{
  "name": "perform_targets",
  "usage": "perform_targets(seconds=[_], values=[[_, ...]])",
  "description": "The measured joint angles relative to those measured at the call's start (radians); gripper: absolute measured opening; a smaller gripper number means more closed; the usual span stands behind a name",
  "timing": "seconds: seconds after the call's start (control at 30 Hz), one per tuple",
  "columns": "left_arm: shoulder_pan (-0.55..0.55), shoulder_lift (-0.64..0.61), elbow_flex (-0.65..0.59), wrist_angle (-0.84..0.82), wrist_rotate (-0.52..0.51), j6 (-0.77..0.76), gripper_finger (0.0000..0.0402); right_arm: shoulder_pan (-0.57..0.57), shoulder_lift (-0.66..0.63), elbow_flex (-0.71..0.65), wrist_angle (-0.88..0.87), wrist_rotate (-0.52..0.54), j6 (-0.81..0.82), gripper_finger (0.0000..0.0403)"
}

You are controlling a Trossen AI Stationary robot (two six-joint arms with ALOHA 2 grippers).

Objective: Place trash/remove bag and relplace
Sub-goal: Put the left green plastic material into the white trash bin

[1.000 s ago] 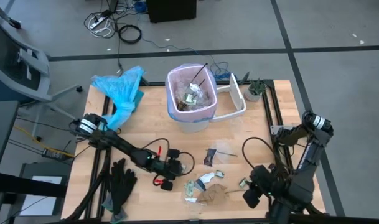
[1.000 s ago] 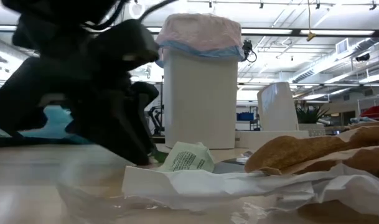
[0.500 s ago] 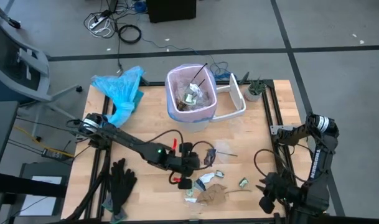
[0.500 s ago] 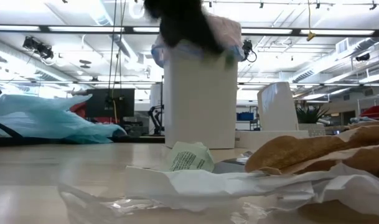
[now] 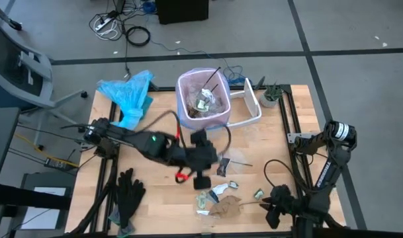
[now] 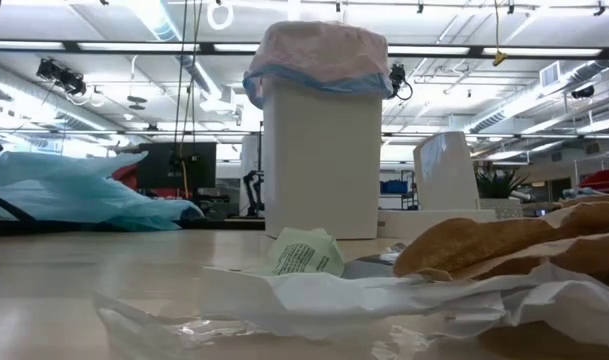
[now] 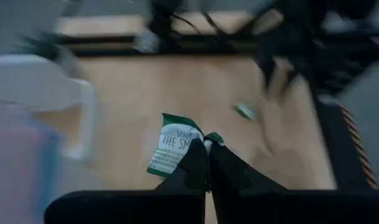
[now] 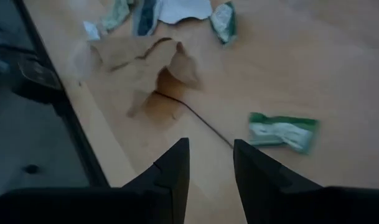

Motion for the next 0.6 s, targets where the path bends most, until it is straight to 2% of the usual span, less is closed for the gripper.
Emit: perform_targets(seconds=[0.2, 0.33, 0.43, 0.53, 0.6], values=[[0.095, -0.002, 0.119, -0.059, -0.119, 0.094, 0.0012, -0.07, 0.001, -0.128, 0.324, 0.043, -0.112, 0.0111], [0.177, -0.002, 0.146, -0.042, -0.26, 0.192, 0.0012, -0.131, 0.001, -0.162, 0.431, 0.043, -0.215, 0.0111], [0.238, -0.002, 0.146, -0.051, -0.342, 0.198, 0.0014, -0.167, 0.001, -0.165, 0.454, 0.042, -0.258, 0.0111], [0.291, -0.002, 0.146, -0.076, -0.339, 0.144, 0.0026, -0.192, 0.001, -0.165, 0.486, 0.026, -0.275, 0.0112], [0.325, -0.002, 0.146, -0.108, -0.289, 0.109, 0.0043, -0.2, 0.001, -0.165, 0.505, 0.007, -0.277, 0.0112]])
